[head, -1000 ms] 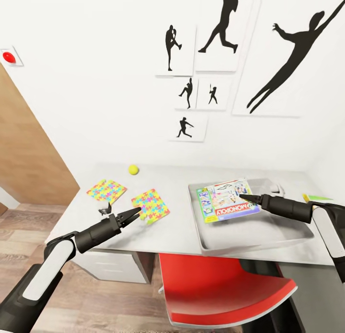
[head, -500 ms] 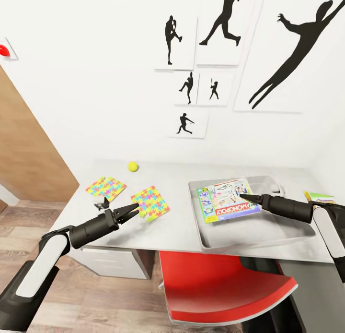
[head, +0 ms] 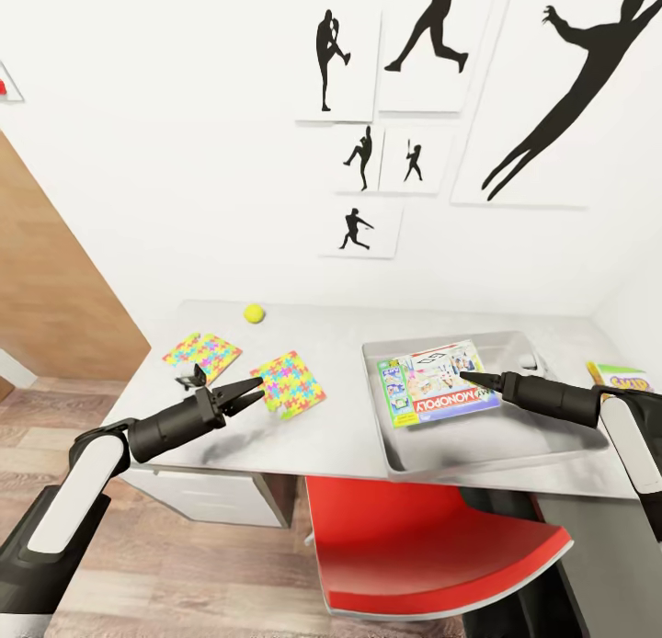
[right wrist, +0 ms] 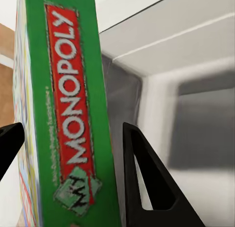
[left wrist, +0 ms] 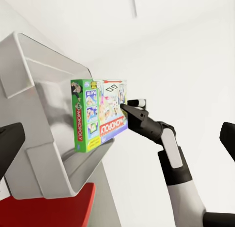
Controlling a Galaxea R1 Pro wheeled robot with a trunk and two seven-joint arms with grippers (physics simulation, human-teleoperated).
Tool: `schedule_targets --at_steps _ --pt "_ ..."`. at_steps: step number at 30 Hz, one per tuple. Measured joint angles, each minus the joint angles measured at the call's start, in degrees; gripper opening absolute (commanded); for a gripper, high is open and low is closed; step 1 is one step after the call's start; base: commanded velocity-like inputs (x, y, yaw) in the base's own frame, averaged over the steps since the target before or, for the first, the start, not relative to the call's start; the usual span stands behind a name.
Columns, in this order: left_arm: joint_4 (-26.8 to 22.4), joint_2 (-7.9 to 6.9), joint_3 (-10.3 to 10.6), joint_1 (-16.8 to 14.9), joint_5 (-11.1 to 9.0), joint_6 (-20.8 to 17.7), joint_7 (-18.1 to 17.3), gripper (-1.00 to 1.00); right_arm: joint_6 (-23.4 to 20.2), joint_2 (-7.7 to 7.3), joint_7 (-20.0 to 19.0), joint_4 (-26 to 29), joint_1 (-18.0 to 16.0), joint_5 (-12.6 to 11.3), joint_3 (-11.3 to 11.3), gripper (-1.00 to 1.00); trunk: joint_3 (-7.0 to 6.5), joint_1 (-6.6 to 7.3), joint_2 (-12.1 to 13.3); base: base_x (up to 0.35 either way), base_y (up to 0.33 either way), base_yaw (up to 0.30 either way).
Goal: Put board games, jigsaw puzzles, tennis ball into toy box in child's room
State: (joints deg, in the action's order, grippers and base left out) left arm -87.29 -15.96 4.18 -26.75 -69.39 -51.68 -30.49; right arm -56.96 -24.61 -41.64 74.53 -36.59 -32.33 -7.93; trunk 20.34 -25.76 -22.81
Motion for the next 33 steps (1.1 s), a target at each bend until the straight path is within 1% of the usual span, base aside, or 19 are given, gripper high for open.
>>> schedule_targets --at_steps 21,25,28,29,31,33 --pt "-0.2 0.00 -0.1 -1.3 -0.1 -0.2 0.0 1.00 0.0 0.00 0.0 0.0 0.0 0.0 0.0 -1.00 1.97 0.00 0.0 0.000 0.000 0.000" --pt "-0.2 0.00 -0.1 -1.6 -0.6 -0.2 0.0 1.00 0.0 0.00 0.0 0.0 0.0 0.1 0.0 -1.00 2.34 0.00 0.0 0.000 0.000 0.000" --pt "-0.2 0.00 -0.1 -2.1 -1.6 -0.2 0.0 1.00 0.1 0.00 0.1 0.0 0.0 0.1 0.0 -1.00 2.57 0.00 0.0 0.000 0.000 0.000" --pt "-0.2 0.00 -0.1 -2.1 -1.6 -0.2 0.0 1.00 0.1 0.00 0.1 0.0 0.0 0.1 0.0 -1.00 2.63 0.00 0.0 0.000 0.000 0.000" --pt "-0.3 0.00 -0.1 -2.3 -2.3 -0.2 0.0 1.00 0.1 0.00 0.1 0.0 0.0 0.1 0.0 -1.00 2.72 0.00 0.0 0.000 0.000 0.000" --pt "-0.3 0.00 -0.1 -2.3 -2.6 -0.2 0.0 1.00 0.1 0.00 0.1 0.0 0.0 0.1 0.0 -1.00 2.79 0.00 0.0 0.000 0.000 0.000"
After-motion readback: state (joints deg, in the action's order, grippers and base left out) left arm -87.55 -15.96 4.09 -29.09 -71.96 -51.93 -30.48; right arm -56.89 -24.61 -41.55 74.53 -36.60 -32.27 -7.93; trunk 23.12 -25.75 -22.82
